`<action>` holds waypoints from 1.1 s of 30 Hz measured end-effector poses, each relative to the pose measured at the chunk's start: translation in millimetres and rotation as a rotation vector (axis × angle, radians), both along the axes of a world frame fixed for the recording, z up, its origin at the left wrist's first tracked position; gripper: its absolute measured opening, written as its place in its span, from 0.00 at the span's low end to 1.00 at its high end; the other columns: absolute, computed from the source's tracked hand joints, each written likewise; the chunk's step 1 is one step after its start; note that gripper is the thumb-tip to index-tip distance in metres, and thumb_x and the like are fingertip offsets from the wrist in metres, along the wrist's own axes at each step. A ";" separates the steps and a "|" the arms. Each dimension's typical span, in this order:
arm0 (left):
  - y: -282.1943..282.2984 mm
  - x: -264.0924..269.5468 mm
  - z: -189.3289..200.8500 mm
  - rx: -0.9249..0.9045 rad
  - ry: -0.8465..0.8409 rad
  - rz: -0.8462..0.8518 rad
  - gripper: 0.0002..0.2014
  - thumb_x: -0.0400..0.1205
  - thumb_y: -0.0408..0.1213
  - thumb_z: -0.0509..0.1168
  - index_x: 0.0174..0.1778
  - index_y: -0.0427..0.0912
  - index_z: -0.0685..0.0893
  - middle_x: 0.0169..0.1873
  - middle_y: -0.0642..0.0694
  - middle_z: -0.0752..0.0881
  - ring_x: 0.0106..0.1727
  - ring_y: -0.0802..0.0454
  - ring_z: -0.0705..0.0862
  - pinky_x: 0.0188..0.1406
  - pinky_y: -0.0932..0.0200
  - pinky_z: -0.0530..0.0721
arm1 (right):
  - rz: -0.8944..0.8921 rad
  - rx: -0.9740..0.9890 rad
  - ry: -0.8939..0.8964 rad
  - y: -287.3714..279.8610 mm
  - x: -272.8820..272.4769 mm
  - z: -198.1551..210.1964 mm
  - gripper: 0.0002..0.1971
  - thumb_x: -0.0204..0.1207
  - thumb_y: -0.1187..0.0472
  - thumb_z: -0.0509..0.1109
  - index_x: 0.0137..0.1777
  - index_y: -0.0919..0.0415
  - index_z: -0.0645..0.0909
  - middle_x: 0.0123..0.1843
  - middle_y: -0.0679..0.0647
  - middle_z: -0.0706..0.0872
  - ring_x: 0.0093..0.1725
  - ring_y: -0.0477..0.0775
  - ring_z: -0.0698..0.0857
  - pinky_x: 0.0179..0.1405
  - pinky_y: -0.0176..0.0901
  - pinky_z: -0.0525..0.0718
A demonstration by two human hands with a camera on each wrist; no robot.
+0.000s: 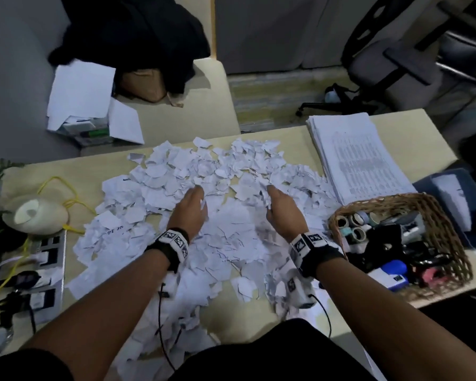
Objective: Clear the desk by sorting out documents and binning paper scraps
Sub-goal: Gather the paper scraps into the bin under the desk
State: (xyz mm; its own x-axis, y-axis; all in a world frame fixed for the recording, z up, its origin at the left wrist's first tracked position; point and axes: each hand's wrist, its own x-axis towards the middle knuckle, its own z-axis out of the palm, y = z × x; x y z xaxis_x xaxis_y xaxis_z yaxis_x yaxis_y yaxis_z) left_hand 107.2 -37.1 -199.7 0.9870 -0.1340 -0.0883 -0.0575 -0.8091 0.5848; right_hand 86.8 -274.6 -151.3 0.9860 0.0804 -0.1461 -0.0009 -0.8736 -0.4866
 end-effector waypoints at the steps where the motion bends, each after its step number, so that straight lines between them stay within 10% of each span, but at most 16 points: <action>1: -8.6 5.1 12.2 -0.040 -0.033 -0.008 0.05 0.81 0.28 0.61 0.48 0.37 0.71 0.42 0.39 0.76 0.38 0.38 0.77 0.37 0.48 0.79 | -0.094 0.097 0.001 -4.5 -3.5 3.6 0.21 0.77 0.75 0.60 0.71 0.67 0.73 0.54 0.69 0.85 0.46 0.67 0.84 0.35 0.47 0.75; 5: -69.0 12.8 58.5 -0.276 -0.022 -0.044 0.04 0.82 0.28 0.58 0.45 0.39 0.69 0.29 0.43 0.70 0.28 0.46 0.67 0.26 0.56 0.63 | -0.592 0.673 -0.053 -25.0 -18.8 19.0 0.06 0.83 0.66 0.59 0.49 0.60 0.77 0.39 0.55 0.84 0.34 0.54 0.80 0.27 0.40 0.73; 11: -188.5 -46.0 85.7 -0.491 0.129 -0.231 0.05 0.83 0.31 0.58 0.43 0.43 0.69 0.30 0.41 0.69 0.26 0.50 0.62 0.26 0.59 0.61 | -0.967 1.363 -0.112 -92.7 -61.4 59.8 0.08 0.88 0.56 0.58 0.47 0.55 0.73 0.30 0.46 0.74 0.24 0.43 0.67 0.17 0.34 0.58; 17: -308.4 -112.1 90.2 -0.620 0.234 -0.480 0.14 0.80 0.27 0.60 0.37 0.52 0.67 0.32 0.55 0.71 0.33 0.56 0.69 0.37 0.61 0.69 | -1.213 1.363 -0.276 -197.0 -157.5 69.1 0.08 0.87 0.59 0.60 0.44 0.54 0.71 0.29 0.46 0.74 0.22 0.41 0.69 0.14 0.30 0.60; 25: -479.3 -221.5 56.7 -0.595 0.450 -0.886 0.08 0.78 0.29 0.62 0.39 0.47 0.72 0.34 0.47 0.77 0.37 0.48 0.75 0.41 0.57 0.73 | -1.607 1.194 -0.433 -337.2 -319.7 1.9 0.08 0.87 0.58 0.60 0.45 0.54 0.74 0.26 0.43 0.75 0.20 0.39 0.67 0.15 0.28 0.59; 29: -545.0 -283.1 -0.5 -0.489 0.763 -0.786 0.14 0.78 0.24 0.63 0.34 0.46 0.70 0.29 0.50 0.71 0.29 0.61 0.69 0.32 0.66 0.69 | -1.785 1.164 -0.354 -376.2 -377.0 -62.9 0.10 0.87 0.60 0.58 0.43 0.54 0.74 0.29 0.47 0.73 0.19 0.40 0.66 0.14 0.28 0.58; 33: -576.0 -315.2 -90.9 -0.285 0.989 -0.518 0.13 0.82 0.25 0.60 0.34 0.45 0.73 0.35 0.44 0.79 0.43 0.46 0.78 0.41 0.60 0.70 | -1.890 1.047 -0.127 -379.9 -408.4 -143.7 0.12 0.85 0.62 0.60 0.38 0.56 0.75 0.27 0.49 0.74 0.18 0.44 0.67 0.14 0.28 0.61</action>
State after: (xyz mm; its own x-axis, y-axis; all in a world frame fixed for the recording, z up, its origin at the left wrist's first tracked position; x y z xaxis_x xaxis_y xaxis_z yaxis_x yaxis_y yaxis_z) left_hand -208.0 -613.1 -290.5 0.3237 -0.6423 -0.6948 0.2414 -0.6540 0.7170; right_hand -321.5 -654.4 -295.0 -0.0339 -0.7550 -0.6549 -0.2497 0.6409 -0.7259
